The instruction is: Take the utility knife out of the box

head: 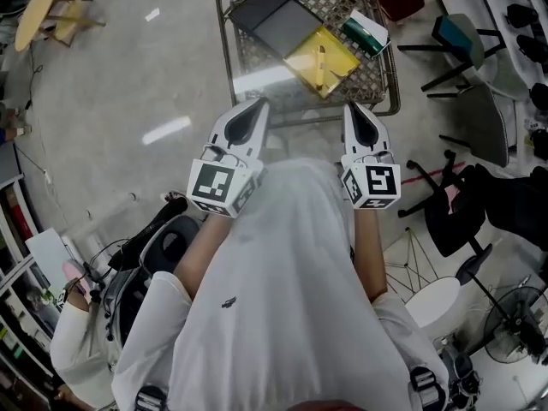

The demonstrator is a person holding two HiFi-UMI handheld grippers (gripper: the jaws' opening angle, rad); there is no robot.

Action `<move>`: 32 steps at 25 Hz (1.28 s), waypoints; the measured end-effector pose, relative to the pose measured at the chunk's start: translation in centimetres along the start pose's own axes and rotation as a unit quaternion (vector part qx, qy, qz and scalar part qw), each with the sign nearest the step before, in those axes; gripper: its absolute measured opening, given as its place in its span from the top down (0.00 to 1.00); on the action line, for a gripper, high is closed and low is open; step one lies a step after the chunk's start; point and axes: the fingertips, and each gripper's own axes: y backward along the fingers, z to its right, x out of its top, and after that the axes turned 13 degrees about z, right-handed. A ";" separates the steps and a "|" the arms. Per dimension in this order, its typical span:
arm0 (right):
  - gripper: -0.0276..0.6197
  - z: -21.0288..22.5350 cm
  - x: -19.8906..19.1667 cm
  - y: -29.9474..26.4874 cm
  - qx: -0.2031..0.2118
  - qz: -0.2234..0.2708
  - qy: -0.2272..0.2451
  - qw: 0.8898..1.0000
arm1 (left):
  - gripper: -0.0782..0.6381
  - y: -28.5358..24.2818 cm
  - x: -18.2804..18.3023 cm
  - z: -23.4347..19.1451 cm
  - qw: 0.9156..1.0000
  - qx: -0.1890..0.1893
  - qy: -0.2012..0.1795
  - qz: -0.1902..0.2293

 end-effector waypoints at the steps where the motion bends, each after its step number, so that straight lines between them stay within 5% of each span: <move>1: 0.96 0.1 -0.3 -0.3 0.003 -0.003 -0.002 1.000 | 0.89 -0.2 -0.2 -0.2 1.000 0.002 0.001 -0.003; 14: 0.86 1.1 -4.6 -6.4 0.029 -0.056 -0.009 0.998 | 0.89 -3.3 -3.5 -3.5 0.999 0.022 0.016 -0.039; 32: 0.78 6.8 -15.4 -13.3 -0.013 -0.165 -0.047 0.985 | 0.89 -9.1 -10.5 -7.4 0.993 0.047 0.043 -0.097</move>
